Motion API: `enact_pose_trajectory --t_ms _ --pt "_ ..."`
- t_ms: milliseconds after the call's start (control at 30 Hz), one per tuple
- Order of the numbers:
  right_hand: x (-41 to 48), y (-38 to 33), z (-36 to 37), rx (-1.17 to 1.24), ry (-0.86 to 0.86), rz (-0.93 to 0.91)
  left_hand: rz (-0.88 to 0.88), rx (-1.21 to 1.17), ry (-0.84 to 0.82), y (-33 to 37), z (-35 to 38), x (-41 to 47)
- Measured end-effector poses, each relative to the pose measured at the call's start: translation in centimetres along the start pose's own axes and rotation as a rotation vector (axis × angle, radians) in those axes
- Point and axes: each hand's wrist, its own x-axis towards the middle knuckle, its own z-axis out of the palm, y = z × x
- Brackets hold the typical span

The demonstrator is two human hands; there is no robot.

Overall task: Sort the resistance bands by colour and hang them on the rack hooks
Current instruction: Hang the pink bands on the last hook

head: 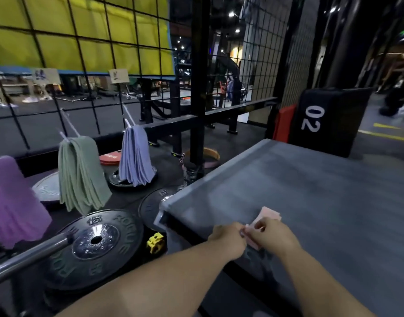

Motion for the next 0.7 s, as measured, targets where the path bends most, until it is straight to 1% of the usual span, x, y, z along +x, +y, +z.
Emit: enact_pose_trajectory --t_ms 133,200,267,367,467,533,633,700 --pt "0.0 0.6 0.0 -0.030 -0.007 -0.025 0.017 -0.032 0.048 0.3 0.5 0.4" --pt "-0.2 0.7 -0.1 -0.040 0.023 -0.045 0.039 -0.028 0.061 0.4 0.7 0.3" --pt "-0.4 0.7 -0.2 0.001 0.078 -0.055 0.058 -0.036 0.084 0.6 0.6 0.3" --pt "-0.5 0.3 -0.5 0.049 0.206 -0.086 0.115 -0.059 0.108 0.9 0.2 0.1" --pt "-0.9 -0.4 -1.0 0.087 0.338 -0.140 0.246 -0.164 0.144 1.3 -0.7 -0.5" --pt "-1.5 -1.0 -1.5 0.165 0.389 -0.165 0.303 -0.210 0.191 1.7 -1.5 -1.2" --pt "-2.6 -2.3 -2.2 0.350 0.443 -0.203 0.379 -0.212 0.305 2.2 -2.5 -1.9" --pt "-3.6 -3.4 -2.6 0.432 0.461 -0.234 0.419 -0.217 0.370 2.5 -3.6 -2.6"
